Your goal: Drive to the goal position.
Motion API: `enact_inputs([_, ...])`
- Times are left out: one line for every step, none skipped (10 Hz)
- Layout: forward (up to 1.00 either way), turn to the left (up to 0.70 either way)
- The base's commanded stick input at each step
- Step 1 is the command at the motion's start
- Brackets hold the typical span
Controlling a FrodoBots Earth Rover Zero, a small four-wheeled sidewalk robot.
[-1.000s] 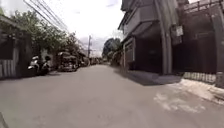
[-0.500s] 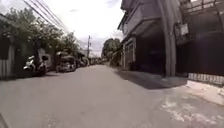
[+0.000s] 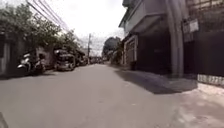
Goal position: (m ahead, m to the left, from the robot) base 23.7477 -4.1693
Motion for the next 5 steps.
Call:
enact_inputs([0.85, 0.0])
enact_inputs([0.85, 0.0])
enact_inputs([0.85, 0.0])
enact_inputs([0.85, 0.0])
enact_inputs([0.85, 0.0])
